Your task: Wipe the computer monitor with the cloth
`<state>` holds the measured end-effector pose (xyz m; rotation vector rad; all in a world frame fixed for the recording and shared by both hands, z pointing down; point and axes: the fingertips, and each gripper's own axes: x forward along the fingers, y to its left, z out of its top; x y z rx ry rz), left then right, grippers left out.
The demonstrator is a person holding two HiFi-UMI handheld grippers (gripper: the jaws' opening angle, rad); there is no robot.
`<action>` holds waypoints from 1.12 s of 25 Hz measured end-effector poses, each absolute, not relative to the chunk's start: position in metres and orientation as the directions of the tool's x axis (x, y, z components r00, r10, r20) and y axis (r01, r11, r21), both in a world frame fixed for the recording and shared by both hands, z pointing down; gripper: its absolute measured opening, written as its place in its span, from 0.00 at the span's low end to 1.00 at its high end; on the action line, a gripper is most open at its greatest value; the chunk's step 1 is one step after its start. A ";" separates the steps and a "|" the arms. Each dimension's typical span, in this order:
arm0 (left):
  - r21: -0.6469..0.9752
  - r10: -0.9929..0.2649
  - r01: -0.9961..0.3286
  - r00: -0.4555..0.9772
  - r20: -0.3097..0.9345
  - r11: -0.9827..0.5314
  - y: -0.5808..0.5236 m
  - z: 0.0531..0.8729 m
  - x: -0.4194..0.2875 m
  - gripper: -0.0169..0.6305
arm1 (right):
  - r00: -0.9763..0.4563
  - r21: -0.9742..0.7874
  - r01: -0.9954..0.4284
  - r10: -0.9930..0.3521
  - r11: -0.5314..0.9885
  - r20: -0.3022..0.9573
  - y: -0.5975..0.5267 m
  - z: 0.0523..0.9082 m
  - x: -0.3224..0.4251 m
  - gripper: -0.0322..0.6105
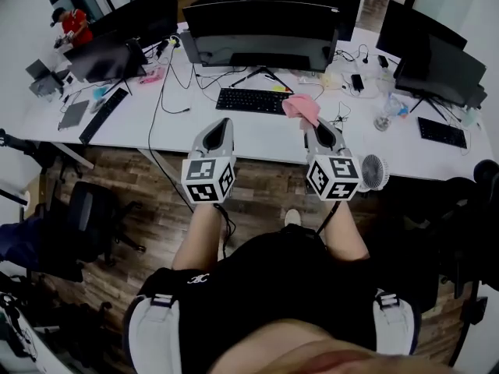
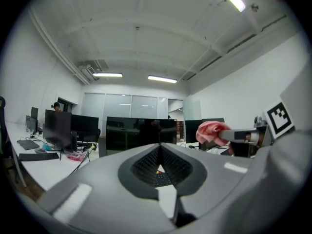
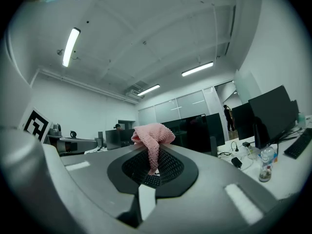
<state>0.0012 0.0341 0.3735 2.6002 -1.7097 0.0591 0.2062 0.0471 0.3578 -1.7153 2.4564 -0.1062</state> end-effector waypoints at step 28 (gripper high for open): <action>0.011 -0.874 -0.878 0.477 0.096 -0.478 -0.251 0.364 0.119 0.11 | -0.247 -0.018 -0.968 -0.958 0.252 -0.145 -0.230 0.303 0.329 0.07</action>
